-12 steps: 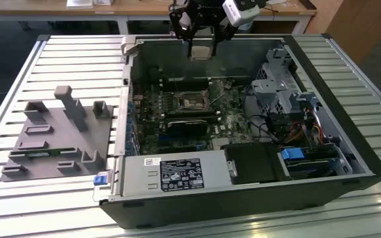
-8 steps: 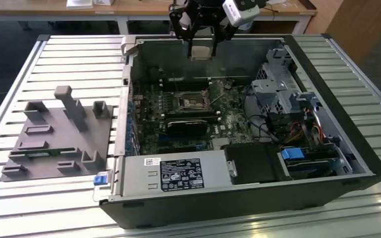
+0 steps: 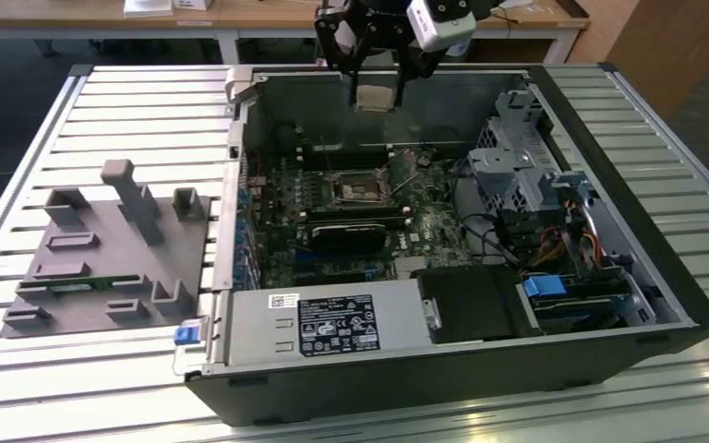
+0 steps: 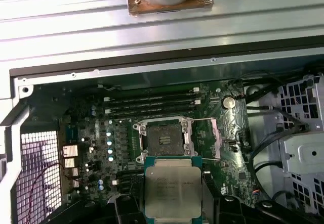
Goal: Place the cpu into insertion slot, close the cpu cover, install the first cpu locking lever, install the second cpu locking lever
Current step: 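Place the cpu into insertion slot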
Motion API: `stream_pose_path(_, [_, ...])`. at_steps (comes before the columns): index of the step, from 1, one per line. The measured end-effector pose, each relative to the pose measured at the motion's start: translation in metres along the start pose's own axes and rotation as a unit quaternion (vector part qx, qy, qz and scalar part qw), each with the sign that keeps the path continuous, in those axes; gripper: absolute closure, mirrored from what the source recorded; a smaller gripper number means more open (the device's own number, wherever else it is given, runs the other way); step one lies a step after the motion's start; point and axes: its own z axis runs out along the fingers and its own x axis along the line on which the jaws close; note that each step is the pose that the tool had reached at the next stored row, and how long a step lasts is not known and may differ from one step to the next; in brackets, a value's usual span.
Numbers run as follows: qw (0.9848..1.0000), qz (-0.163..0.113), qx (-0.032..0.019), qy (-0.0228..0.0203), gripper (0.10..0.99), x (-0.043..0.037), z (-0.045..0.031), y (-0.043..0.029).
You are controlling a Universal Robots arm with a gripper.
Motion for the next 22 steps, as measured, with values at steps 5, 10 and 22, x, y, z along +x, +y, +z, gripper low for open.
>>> stream_pose_path(5, [0.9993, 0.038, -0.0006, -0.0034, 0.545, 0.0, 0.0004, -0.0001])
stream_pose_path(10, [0.9975, 0.071, -0.0013, -0.0063, 0.545, 0.0, 0.0008, -0.0001])
stream_pose_path(22, [0.9914, 0.13, -0.0023, -0.0117, 0.545, 0.0001, 0.0015, 0.0007])
